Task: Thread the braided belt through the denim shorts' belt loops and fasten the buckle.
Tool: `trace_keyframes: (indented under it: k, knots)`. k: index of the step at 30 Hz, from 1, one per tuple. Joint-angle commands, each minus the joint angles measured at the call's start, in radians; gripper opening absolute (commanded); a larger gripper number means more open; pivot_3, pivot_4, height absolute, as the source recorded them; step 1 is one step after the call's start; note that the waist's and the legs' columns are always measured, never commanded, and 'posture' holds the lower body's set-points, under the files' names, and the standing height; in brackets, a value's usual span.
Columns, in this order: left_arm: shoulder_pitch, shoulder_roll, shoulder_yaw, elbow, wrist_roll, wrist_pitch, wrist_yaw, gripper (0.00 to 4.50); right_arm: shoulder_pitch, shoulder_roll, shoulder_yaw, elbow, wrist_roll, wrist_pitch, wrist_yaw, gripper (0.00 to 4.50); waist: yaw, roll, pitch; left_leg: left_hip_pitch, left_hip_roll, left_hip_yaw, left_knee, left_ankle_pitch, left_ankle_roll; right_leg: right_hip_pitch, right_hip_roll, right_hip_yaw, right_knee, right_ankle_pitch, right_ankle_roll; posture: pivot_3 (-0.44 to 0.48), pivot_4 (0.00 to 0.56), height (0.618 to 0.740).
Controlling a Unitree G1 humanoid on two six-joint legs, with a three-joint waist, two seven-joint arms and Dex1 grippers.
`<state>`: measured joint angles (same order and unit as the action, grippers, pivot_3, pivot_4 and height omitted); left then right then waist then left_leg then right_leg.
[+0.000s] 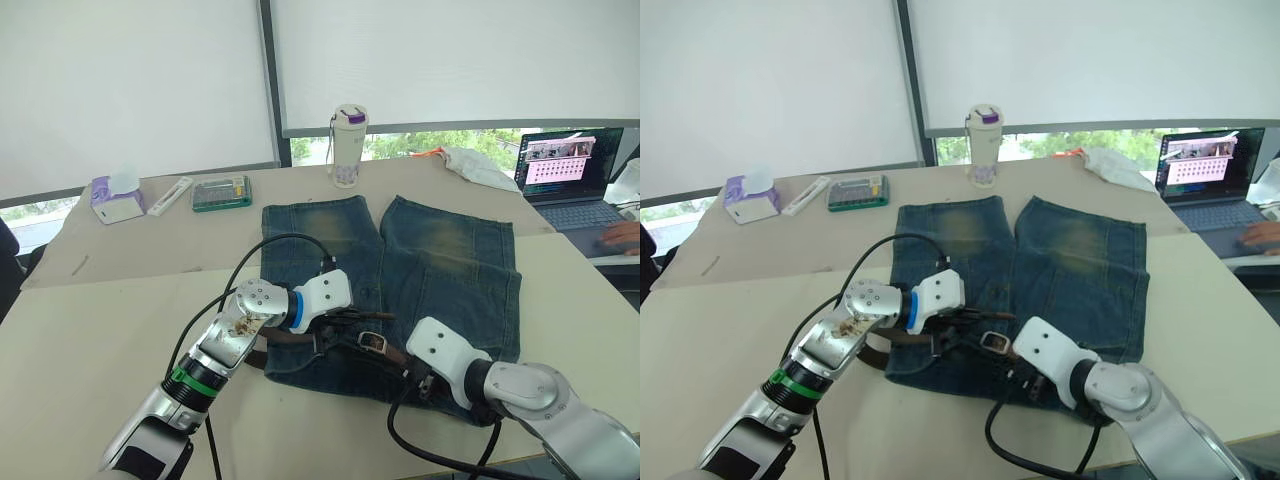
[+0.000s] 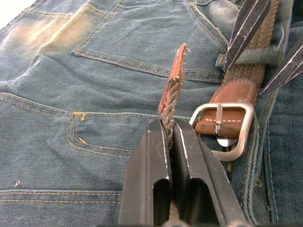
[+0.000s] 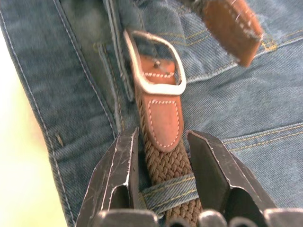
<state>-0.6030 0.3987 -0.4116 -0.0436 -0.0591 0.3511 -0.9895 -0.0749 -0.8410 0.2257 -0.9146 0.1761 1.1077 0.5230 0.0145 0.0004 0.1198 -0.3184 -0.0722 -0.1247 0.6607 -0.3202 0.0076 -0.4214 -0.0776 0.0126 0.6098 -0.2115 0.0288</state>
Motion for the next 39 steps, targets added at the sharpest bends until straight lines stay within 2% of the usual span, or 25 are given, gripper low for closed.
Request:
trace_keyframes:
  k: [1, 9, 10, 14, 16, 20, 26, 32, 39]
  knots:
    - [0.000, 0.000, 0.012, -0.035, 0.002, 0.003, 0.015, 0.00, -0.020, -0.008, 0.027, 0.010, -0.018, -0.041, -0.004, 1.83, 0.000, 0.000, 0.000, 0.000, 0.000, 0.000, 0.000, 0.000, 0.000, 0.000, 0.000, 0.000, 0.000, 0.000, 0.000, 0.000, 0.150, 0.740]
    - [0.004, 0.006, 0.015, -0.041, 0.001, 0.003, 0.019, 0.00, -0.042, 0.000, 0.019, 0.031, -0.024, -0.034, -0.024, 1.83, 0.000, 0.000, 0.000, 0.000, 0.000, 0.000, 0.000, 0.000, 0.000, 0.000, 0.000, 0.000, 0.000, 0.000, 0.000, 0.000, 0.150, 0.740]
    - [0.004, 0.006, 0.015, -0.040, 0.002, 0.001, 0.020, 0.00, -0.044, 0.004, 0.015, 0.031, -0.022, -0.028, -0.028, 1.31, 0.000, 0.000, 0.000, 0.000, 0.000, 0.000, 0.000, 0.000, 0.000, 0.000, 0.000, 0.000, 0.000, 0.000, 0.000, 0.000, 0.150, 0.740]
    - [0.005, 0.005, 0.016, -0.037, 0.001, -0.003, 0.023, 0.00, -0.046, 0.015, 0.004, 0.027, -0.018, -0.013, -0.036, 0.05, 0.000, 0.000, 0.000, 0.000, 0.000, 0.000, 0.000, 0.000, 0.000, 0.000, 0.000, 0.000, 0.000, 0.000, 0.000, 0.000, 0.150, 0.740]
    - [0.005, 0.004, 0.017, -0.034, 0.002, -0.007, 0.027, 0.00, -0.028, 0.034, -0.028, 0.017, -0.010, 0.004, -0.051, 0.02, 0.000, 0.000, 0.000, 0.000, 0.000, 0.000, 0.000, 0.000, 0.000, 0.000, 0.000, 0.000, 0.000, 0.000, 0.000, 0.000, 0.150, 0.740]
    - [0.009, 0.003, 0.025, -0.033, 0.004, -0.012, 0.042, 0.00, 0.014, 0.145, -0.146, -0.016, 0.019, 0.057, -0.093, 0.02, 0.001, 0.000, 0.000, 0.000, 0.000, 0.000, 0.000, 0.000, 0.000, 0.000, 0.000, 0.000, 0.001, 0.000, 0.000, 0.000, 0.150, 0.740]
    - [0.014, 0.003, 0.046, -0.044, -0.010, -0.012, 0.063, 0.00, 0.041, 0.276, -0.243, -0.044, 0.040, 0.128, -0.145, 0.02, 0.001, 0.001, -0.001, 0.000, 0.000, 0.000, 0.000, 0.000, 0.000, 0.000, 0.000, 0.001, 0.001, 0.000, 0.000, 0.000, 0.150, 0.740]
    - [0.011, -0.001, 0.053, -0.043, -0.011, -0.011, 0.079, 0.00, 0.026, 0.336, -0.291, -0.032, 0.053, 0.172, -0.171, 0.02, 0.002, 0.001, -0.001, 0.000, 0.000, 0.000, 0.000, 0.000, 0.000, 0.000, 0.000, 0.001, 0.001, 0.000, 0.000, 0.000, 0.150, 0.740]
    - [0.018, -0.003, 0.054, -0.053, -0.020, 0.001, 0.093, 0.00, 0.019, 0.324, -0.294, -0.023, 0.061, 0.182, -0.176, 0.02, 0.001, 0.001, -0.001, 0.000, 0.000, 0.000, 0.000, 0.000, 0.000, 0.000, 0.000, 0.000, 0.001, 0.000, 0.000, 0.000, 0.150, 0.740]
